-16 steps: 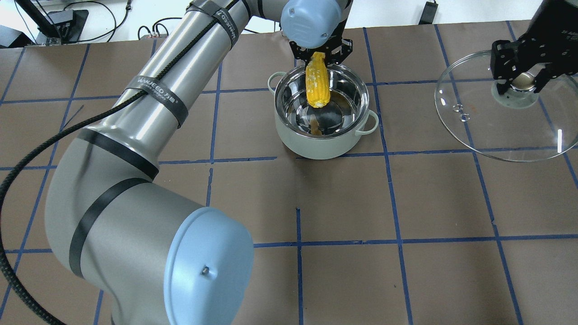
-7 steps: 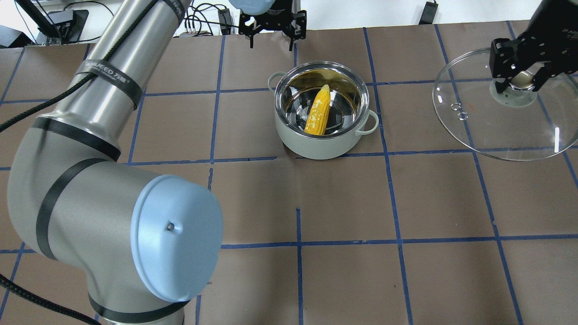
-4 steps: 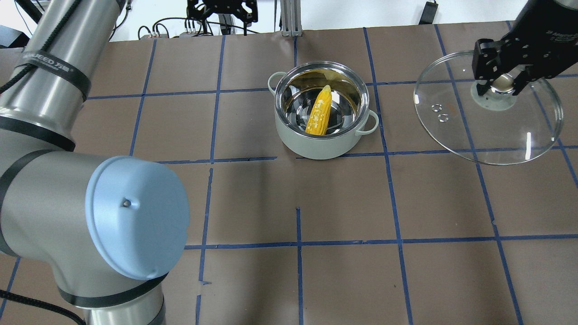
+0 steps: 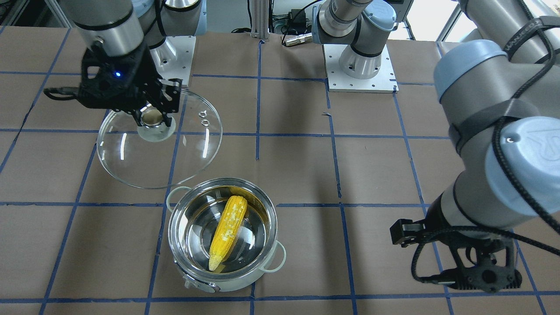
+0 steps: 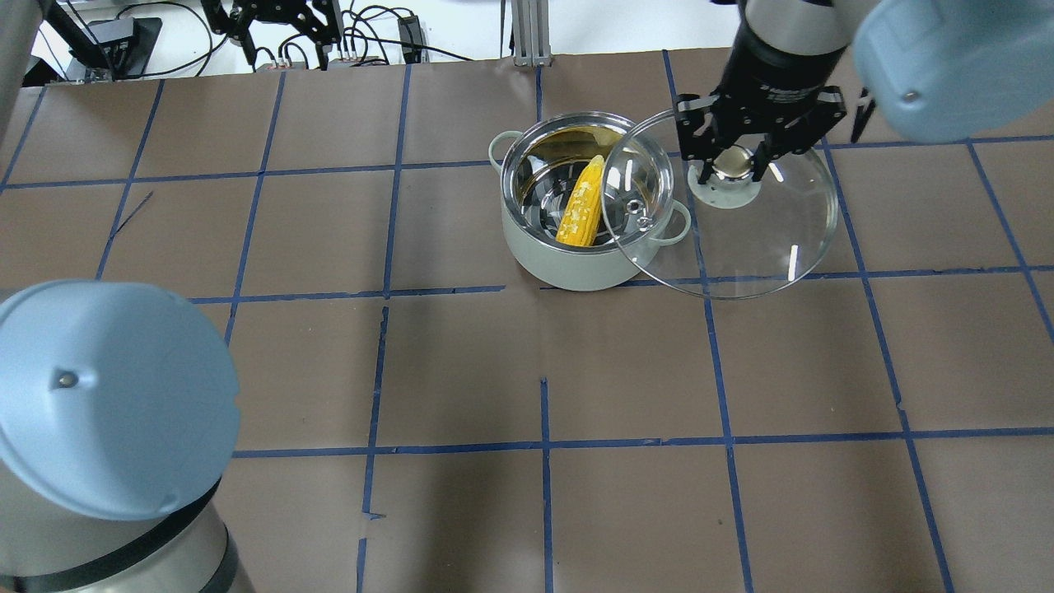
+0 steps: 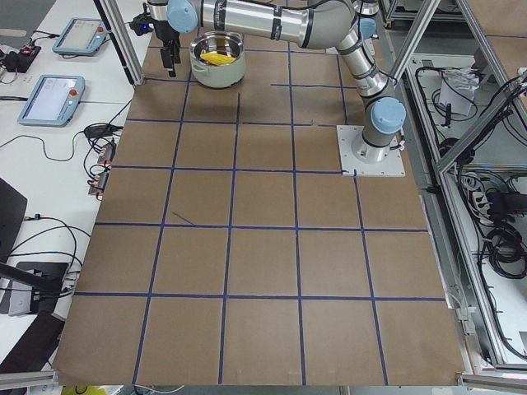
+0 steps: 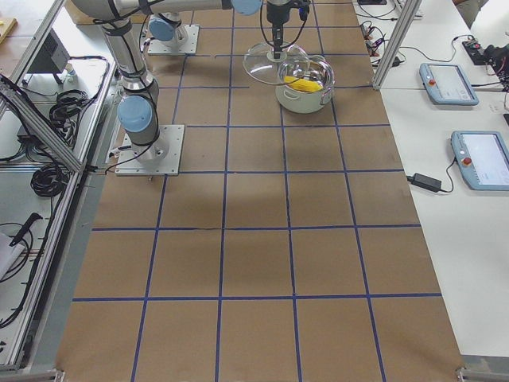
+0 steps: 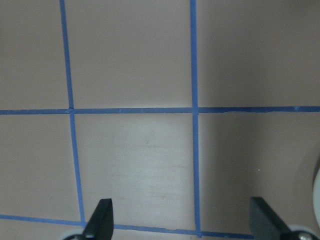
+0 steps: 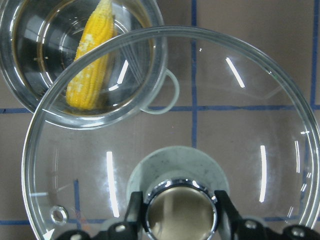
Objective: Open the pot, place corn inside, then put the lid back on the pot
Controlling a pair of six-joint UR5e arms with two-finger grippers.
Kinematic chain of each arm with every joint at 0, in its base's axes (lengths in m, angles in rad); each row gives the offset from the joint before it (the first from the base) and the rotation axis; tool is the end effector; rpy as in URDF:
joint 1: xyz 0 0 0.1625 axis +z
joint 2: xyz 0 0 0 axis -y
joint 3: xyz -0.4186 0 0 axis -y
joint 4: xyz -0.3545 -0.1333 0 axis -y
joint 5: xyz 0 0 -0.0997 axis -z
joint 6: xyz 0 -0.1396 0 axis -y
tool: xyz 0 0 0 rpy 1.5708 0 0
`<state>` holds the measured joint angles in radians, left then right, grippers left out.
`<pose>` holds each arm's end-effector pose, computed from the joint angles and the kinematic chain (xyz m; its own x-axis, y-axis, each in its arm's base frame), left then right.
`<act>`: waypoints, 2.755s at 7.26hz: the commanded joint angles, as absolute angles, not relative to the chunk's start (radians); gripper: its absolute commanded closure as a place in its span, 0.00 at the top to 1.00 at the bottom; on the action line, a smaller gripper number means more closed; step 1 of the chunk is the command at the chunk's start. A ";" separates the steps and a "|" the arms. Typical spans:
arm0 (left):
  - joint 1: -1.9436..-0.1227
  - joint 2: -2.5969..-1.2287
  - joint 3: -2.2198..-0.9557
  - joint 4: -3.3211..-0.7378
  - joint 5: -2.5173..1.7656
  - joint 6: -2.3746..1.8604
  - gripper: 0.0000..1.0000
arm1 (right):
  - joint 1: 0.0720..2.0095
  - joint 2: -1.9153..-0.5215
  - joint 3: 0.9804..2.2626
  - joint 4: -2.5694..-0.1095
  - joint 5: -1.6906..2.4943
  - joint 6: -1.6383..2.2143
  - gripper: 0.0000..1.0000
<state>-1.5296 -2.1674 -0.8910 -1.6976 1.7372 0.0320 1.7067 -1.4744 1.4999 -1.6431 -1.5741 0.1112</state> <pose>-0.0820 -0.6860 0.3964 -0.9865 -0.0014 -0.1640 -0.0096 0.9988 0.0489 0.1995 -0.4782 0.4353 -0.9997 -0.0247 -0.0019 -0.0246 0.9986 -0.0469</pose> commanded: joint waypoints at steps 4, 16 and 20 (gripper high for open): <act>-1.451 -1.907 -1.363 -1.372 1.735 0.111 1.00 | 1.848 -1.195 1.350 -1.781 -1.568 0.144 0.33; -1.537 -1.565 -1.580 -1.345 1.667 0.037 1.00 | 1.829 -1.097 1.341 -1.879 -1.580 0.127 0.33; -1.537 -1.448 -1.644 -1.371 1.677 0.040 1.00 | 1.829 -1.095 1.345 -1.943 -1.586 0.124 0.47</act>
